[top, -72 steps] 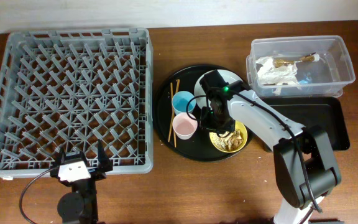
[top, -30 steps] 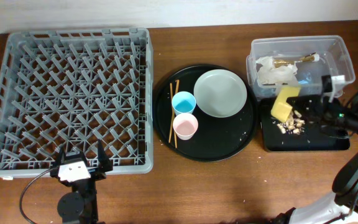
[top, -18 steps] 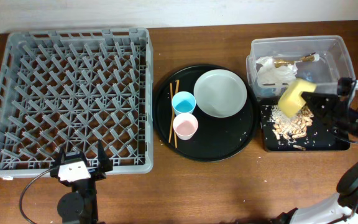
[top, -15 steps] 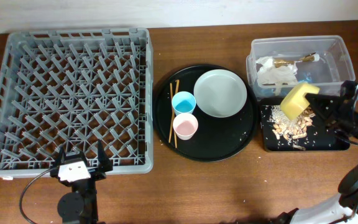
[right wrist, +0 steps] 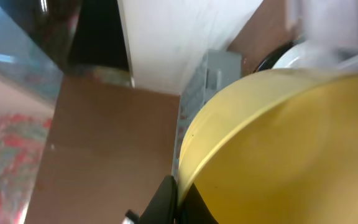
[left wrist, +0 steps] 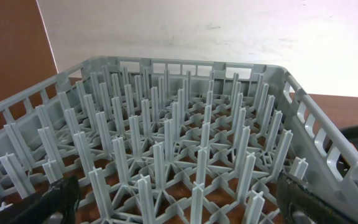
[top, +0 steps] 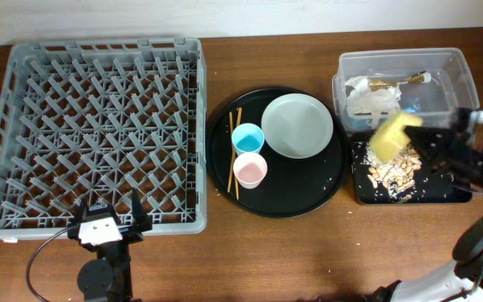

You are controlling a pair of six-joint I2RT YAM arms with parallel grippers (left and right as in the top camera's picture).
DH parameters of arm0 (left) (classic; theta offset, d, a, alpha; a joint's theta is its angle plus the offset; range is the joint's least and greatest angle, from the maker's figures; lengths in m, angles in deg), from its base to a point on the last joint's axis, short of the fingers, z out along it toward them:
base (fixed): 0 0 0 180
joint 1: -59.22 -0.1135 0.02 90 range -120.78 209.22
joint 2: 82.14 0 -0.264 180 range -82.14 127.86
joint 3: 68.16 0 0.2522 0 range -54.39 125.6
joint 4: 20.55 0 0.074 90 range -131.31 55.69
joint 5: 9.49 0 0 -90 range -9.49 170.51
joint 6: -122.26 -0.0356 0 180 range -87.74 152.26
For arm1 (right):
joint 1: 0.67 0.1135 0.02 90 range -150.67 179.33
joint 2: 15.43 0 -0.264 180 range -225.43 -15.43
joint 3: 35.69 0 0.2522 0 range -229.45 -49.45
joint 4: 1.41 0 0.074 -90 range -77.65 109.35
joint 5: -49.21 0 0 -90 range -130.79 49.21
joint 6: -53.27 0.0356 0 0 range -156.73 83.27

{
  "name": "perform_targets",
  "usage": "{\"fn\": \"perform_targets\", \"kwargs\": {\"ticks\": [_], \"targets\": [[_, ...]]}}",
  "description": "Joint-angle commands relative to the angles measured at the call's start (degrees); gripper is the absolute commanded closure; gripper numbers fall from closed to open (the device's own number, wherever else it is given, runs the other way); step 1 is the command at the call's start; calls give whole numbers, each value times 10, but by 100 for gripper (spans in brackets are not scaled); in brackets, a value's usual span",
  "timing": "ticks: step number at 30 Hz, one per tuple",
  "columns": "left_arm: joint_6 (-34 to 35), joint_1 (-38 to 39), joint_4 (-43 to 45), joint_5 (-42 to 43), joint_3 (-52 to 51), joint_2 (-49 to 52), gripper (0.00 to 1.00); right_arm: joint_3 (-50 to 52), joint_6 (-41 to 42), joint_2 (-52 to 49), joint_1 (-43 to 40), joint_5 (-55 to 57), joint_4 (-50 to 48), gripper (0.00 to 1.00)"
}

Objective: Sort waste into correct bins and load items into the dishwasher rack
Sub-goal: 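Tip the yellow bowl over the black tray to dump the rice, then set the empty yellow bowl back on the round tray, then grasp the pink cup with the right gripper and hand it to the left gripper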

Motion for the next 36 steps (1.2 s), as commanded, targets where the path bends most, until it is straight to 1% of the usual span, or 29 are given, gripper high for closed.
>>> {"fn": "perform_targets", "kwargs": {"ticks": [1, 4, 5, 7, 9, 13, 14, 18, 19, 22, 24, 25, 28, 29, 30, 31, 32, 36], "targets": [[-9, -1, -1, -4, -2, -3, 1, -11, -23, 41, 110, 23, -2, 96], [-9, -1, -1, -4, -2, -3, 1, -40, -18, 42, 212, 108, -2, 96], [-9, -1, -1, -4, -2, -3, 1, -45, -5, 42, 239, 134, -5, 96], [-9, -1, -1, -4, -2, -3, 1, -47, 96, 42, 312, 241, -56, 96], [-9, -1, -1, -4, -2, -3, 1, -46, 266, 42, 396, 450, -122, 96], [-9, -1, -1, -4, -2, -3, 1, -46, 442, 41, 521, 709, -145, 96], [-9, -1, -1, -4, -2, -3, 1, -44, 464, 41, 546, 739, -148, 96], [-9, -1, -1, -4, -2, -3, 1, -42, 513, 25, 614, 796, -169, 96], [-9, -1, -1, -4, -2, -3, 1, -42, 521, 22, 621, 796, -172, 94], [-9, -1, -1, -4, -2, -3, 1, -42, 523, 16, 629, 795, -174, 71], [-9, -1, -1, -4, -2, -3, 1, -42, 523, 16, 629, 784, -175, 66], [-9, -1, -1, -4, -2, -3, 1, -43, 523, 17, 628, 774, -177, 66], [-9, -1, -1, -4, -2, -3, 1, -101, 502, 21, 621, 733, -156, 61], [-9, -1, -1, -4, -2, -3, 1, -132, 501, 22, 620, 732, -148, 57], [-9, -1, -1, -4, -2, -3, 1, -163, 501, 22, 622, 731, -144, 50], [-9, -1, -1, -4, -2, -3, 1, -176, 501, 22, 625, 731, -148, 47], [-9, -1, -1, -4, -2, -3, 1, -175, 504, 22, 627, 731, -156, 45], [-9, -1, -1, -4, -2, -3, 1, -155, 523, -10, 650, 731, -168, 46]]}}
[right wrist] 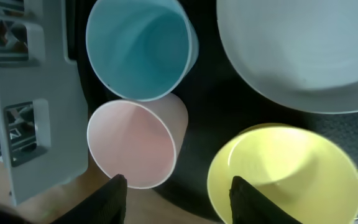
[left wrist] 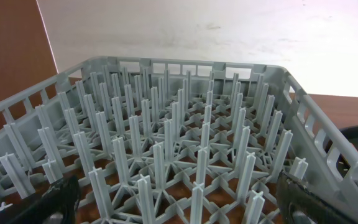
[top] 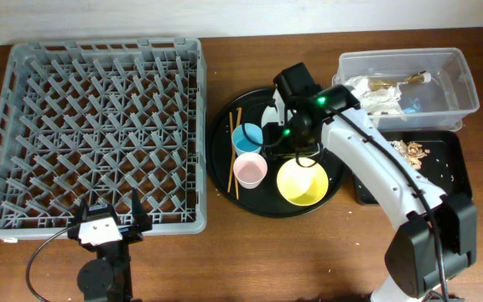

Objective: Sort waste into correct bins and load items into the dishwasher rack
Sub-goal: 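Grasp the pink cup with the right gripper and hand it to the left gripper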

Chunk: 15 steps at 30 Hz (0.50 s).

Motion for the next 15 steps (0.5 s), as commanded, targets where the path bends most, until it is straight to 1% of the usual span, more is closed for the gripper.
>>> {"fn": "perform_targets", "kwargs": {"ticks": [1, 4, 9, 11, 13, 14, 15], "targets": [[-9, -1, -1, -4, -2, -3, 1, 10, 10, -37, 27, -5, -6, 46], [-9, -1, -1, -4, -2, -3, 1, 10, 12, -45, 45, -4, -16, 46], [-9, -1, 5, -3, -2, -3, 1, -1, 11, -34, 30, -5, 0, 46], [-9, -1, -1, 24, -2, -3, 1, -20, 7, -26, 22, -4, 15, 46], [-2, -1, 16, 98, -2, -3, 1, -42, -6, -23, 18, -4, 35, 45], [2, -1, 28, 119, -1, -3, 1, -44, -5, -23, 18, -4, 36, 45], [32, -1, 42, 125, 3, -3, 1, -44, -5, -23, 18, -3, 35, 45]]}}
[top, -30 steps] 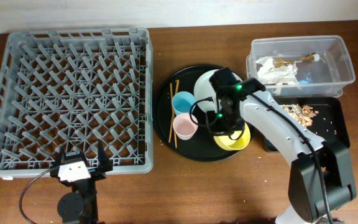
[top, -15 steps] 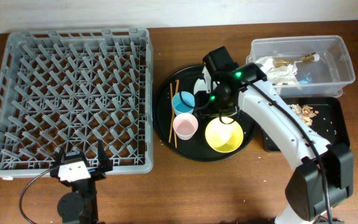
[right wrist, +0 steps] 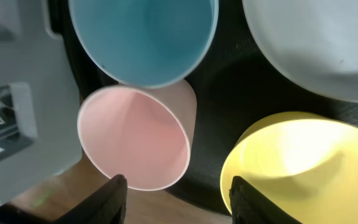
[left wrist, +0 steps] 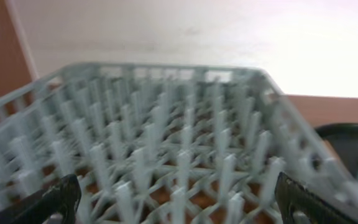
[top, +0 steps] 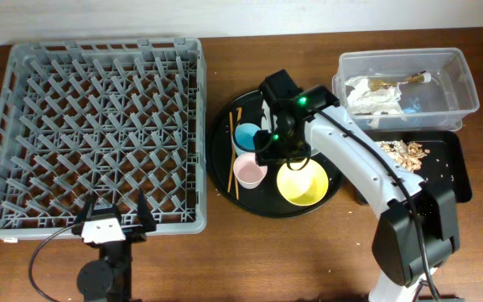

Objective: Sort waste into correct bins and load items into the dishwasher rack
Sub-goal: 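Grasp the pink cup with the right gripper and hand it to the left gripper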

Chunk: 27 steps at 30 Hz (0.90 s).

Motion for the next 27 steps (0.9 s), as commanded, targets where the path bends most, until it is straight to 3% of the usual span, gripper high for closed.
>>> {"fn": "perform_targets", "kwargs": {"ticks": [1, 6, 12, 17, 23, 27], "targets": [[52, -2, 24, 67, 11, -2, 1, -17, -6, 20, -2, -1, 2, 45], [61, -2, -35, 74, 126, 87, 1, -18, -10, 20, -2, -1, 0, 45], [61, -2, -51, 169, 303, 356, 1, -17, -10, 19, -2, -1, 0, 45], [61, -2, -208, 228, 477, 542, 1, 3, -9, 18, 2, -1, -1, 46], [62, -1, -223, 236, 492, 657, 1, 71, 12, 18, 22, -1, -54, 47], [62, -1, -192, 294, 492, 697, 1, 127, 24, 17, 24, 2, -97, 59]]}}
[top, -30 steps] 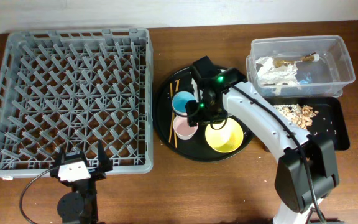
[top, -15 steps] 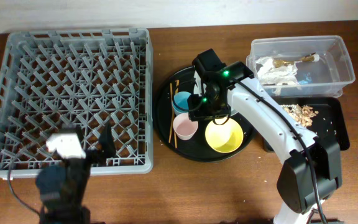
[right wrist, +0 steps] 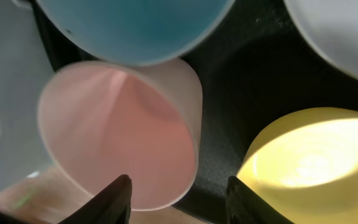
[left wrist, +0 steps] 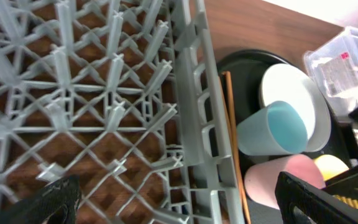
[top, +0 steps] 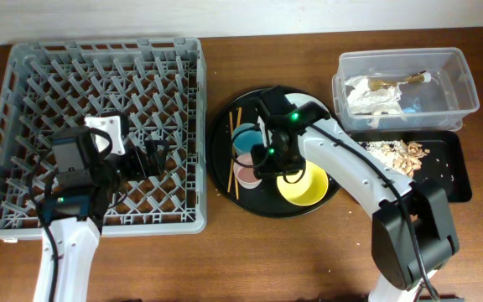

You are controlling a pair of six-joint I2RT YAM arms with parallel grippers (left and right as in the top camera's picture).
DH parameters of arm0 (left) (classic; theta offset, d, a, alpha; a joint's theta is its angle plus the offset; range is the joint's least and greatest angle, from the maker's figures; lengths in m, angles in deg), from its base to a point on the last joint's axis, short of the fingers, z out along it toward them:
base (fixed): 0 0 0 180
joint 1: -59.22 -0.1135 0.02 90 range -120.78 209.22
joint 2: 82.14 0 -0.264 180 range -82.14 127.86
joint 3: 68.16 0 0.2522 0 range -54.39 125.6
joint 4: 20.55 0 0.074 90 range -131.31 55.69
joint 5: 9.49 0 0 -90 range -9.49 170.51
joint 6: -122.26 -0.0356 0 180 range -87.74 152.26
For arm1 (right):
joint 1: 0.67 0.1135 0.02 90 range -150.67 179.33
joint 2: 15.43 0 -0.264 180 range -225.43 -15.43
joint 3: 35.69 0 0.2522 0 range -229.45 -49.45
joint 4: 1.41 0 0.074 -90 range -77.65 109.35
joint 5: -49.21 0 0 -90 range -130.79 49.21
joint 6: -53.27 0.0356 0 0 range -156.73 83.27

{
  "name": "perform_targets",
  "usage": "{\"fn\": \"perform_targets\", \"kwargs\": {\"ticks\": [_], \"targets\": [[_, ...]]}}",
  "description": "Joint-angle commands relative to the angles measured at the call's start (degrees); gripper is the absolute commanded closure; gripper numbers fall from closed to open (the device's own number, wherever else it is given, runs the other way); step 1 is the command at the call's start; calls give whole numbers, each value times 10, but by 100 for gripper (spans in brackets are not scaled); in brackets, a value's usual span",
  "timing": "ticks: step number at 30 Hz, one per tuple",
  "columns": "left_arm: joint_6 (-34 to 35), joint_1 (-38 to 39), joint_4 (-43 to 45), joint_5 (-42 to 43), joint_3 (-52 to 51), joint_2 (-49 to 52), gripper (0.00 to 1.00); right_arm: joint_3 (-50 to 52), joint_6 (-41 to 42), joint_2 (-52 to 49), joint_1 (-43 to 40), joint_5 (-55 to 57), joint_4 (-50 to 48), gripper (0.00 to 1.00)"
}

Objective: Sort waste into correct bins and load items into the dishwasher rack
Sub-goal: 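Grasp the pink cup with the right gripper and hand it to the left gripper, then place the pink cup upside down in the rack with the left gripper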

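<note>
On the round black tray (top: pixel 258 203) stand a blue cup (right wrist: pixel 135 25), a pink cup (right wrist: pixel 117 130), a yellow bowl (right wrist: pixel 316 162) and a grey plate (left wrist: pixel 288 87). Chopsticks (top: pixel 231 155) lie along the tray's left side. My right gripper (right wrist: pixel 182 199) is open just above the pink cup, one finger over its inside and the other outside its rim, beside the bowl. Nothing is between the jaws of my open left gripper (left wrist: pixel 179 205), which hangs over the right edge of the grey dishwasher rack (top: pixel 99 92). The right arm hides most of the plate in the overhead view.
A clear bin (top: pixel 405 80) holding crumpled paper stands at the back right. In front of it lies a black tray (top: pixel 413 159) with food scraps. The rack's right wall (left wrist: pixel 191 124) runs close to the round tray.
My left arm has moved from the table's front edge to above the rack, its camera now looking down at the rack's right edge and the cups. My right gripper is closer to the pink cup.
My right gripper held the yellow bowl tilted over the black scrap tray. Then the bowl stood on the round tray and the gripper was open above the cups. It then neared the pink cup and now straddles its rim. The left arm rested, then reached over the rack.
</note>
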Motion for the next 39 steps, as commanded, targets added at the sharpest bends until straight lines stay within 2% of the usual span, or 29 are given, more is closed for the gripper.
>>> {"fn": "perform_targets", "kwargs": {"ticks": [1, 3, 5, 6, 7, 9, 11, 14, 17, 19, 22, 28, 33, 37, 38, 39], "targets": [[2, -1, 25, 47, 9, 11, 5, 36, 18, 9, 3, 3, -24, 64], [24, -1, 36, 47, 9, 11, 9, 38, 18, 9, 3, 3, -34, 85], [54, -1, 44, 47, 9, 11, 9, 24, 18, 10, 3, 3, -35, 96], [80, -1, 45, 58, 9, 11, 2, 4, 17, 12, 2, 0, -28, 96], [90, -1, 47, 73, 9, 11, 1, -9, 13, 14, 2, -2, -21, 96], [124, -4, 94, 207, 9, 11, 1, -81, 0, 38, -2, -3, 49, 96], [160, -10, 142, 316, 9, 12, 1, -103, -9, 62, -19, -23, 76, 96], [273, -13, 271, 514, 9, 42, 1, -104, -92, 126, -112, -246, 27, 96], [389, -12, 373, 597, 9, 83, 1, -104, -135, 113, -163, -438, -35, 96], [430, -9, 399, 616, 9, 101, 1, -104, -142, 96, -166, -527, -89, 96], [434, 12, 404, 616, 9, 107, 2, -104, -139, 73, -147, -606, -167, 96], [449, 28, 410, 572, 9, 107, 2, -104, -134, 29, -85, -593, -192, 96], [464, 28, 410, 558, 8, 107, 5, -104, -87, 5, -42, -563, -244, 96], [464, 33, 410, 565, 9, 107, 11, -104, -57, 1, -38, -538, -278, 96], [464, 37, 410, 565, 9, 107, 17, -104, -55, 1, -38, -525, -284, 96], [464, 41, 410, 565, 8, 107, 18, -104, -55, 1, -38, -522, -285, 96]]}}
